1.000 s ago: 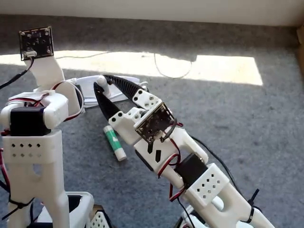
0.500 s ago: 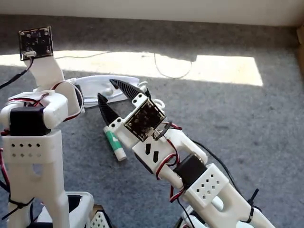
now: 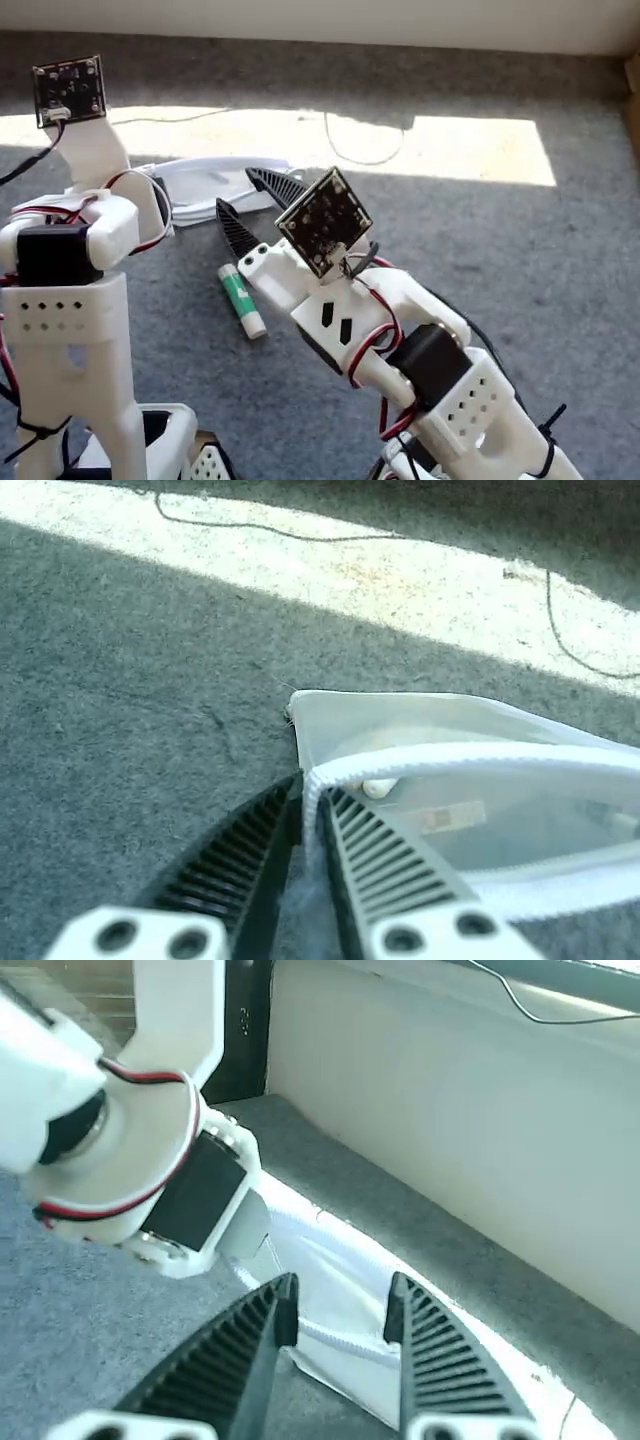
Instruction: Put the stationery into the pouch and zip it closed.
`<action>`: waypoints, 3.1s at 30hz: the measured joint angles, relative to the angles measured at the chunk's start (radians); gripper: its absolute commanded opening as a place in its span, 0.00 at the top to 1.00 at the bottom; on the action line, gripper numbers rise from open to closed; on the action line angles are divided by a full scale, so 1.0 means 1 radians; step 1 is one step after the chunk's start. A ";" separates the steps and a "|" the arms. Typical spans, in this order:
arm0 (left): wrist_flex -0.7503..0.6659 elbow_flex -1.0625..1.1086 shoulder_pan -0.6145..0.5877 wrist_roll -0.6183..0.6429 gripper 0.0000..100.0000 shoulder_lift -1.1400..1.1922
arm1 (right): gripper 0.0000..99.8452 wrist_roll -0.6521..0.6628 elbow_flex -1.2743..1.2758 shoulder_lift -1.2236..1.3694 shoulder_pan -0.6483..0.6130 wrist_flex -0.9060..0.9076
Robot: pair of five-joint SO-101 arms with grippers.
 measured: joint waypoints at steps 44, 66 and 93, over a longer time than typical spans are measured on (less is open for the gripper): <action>-0.054 0.040 -0.417 0.018 0.99 -0.186 | 0.86 -0.224 0.035 0.496 0.057 0.247; -0.095 0.115 -0.483 0.018 0.99 -0.193 | 0.86 -0.224 -0.104 1.039 -0.054 -0.049; -0.104 0.132 -0.486 0.025 0.99 -0.195 | 0.99 -0.164 -0.284 1.215 -0.011 0.150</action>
